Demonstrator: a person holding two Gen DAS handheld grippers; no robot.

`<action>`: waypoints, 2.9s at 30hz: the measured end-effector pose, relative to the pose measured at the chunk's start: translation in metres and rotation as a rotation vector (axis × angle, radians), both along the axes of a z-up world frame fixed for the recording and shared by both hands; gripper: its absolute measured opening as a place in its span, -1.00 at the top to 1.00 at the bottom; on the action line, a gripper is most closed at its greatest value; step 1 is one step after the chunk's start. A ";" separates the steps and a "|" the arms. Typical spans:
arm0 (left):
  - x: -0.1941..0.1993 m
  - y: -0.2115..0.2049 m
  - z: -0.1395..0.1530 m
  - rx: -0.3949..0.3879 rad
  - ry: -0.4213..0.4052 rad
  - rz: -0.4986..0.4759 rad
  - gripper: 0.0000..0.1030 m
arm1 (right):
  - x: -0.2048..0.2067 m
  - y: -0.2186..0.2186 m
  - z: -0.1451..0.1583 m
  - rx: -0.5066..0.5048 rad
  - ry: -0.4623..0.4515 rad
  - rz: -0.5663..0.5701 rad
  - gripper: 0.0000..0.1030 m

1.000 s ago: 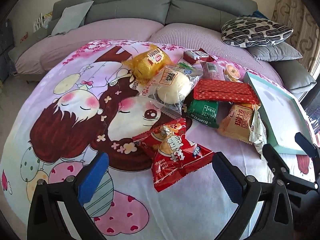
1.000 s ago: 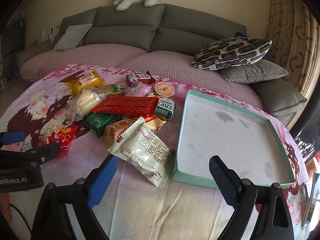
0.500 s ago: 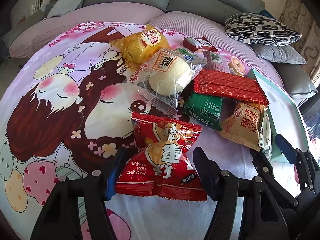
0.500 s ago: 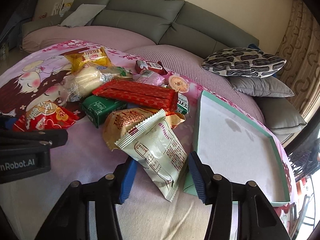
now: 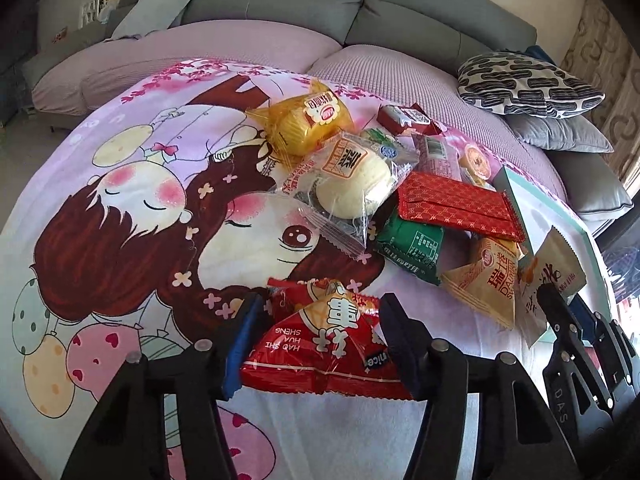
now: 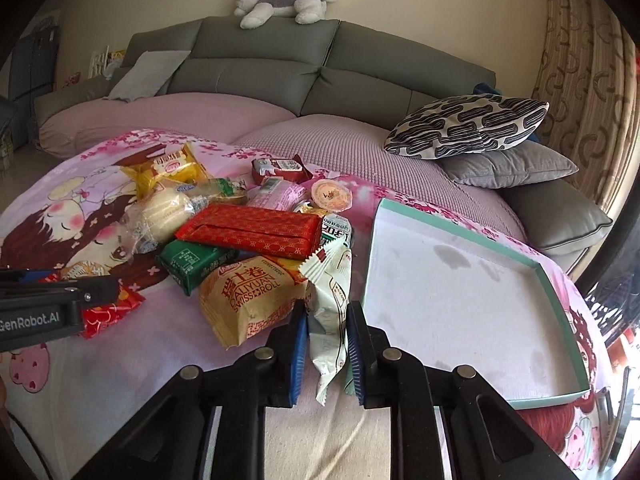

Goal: Organize snacks
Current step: 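Grasp the cream printed snack packet with the right tool while the left tool grasps the red 'nice' bag, then carry both packets over the teal tray and open both tools to drop them inside, then withdraw both open tools from the tray back toward the snack pile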

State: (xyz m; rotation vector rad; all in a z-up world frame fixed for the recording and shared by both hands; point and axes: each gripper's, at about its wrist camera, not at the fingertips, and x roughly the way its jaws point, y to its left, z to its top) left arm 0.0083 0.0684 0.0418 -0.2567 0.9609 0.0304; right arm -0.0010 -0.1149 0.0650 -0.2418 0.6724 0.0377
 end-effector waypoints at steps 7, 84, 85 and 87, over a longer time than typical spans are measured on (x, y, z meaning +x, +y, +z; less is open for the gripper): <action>-0.001 0.000 0.016 -0.009 -0.035 0.021 -0.13 | -0.006 -0.012 0.021 0.110 -0.034 0.006 0.62; 0.118 -0.252 0.036 0.142 -0.007 -0.249 -0.77 | 0.044 -0.262 0.000 0.266 0.111 -0.540 -0.90; 0.118 -0.251 0.034 0.149 -0.006 -0.243 -0.84 | 0.044 -0.261 -0.001 0.265 0.113 -0.537 -1.00; 0.119 -0.248 0.031 0.158 -0.003 -0.232 -0.92 | 0.045 -0.260 -0.002 0.258 0.114 -0.531 -1.00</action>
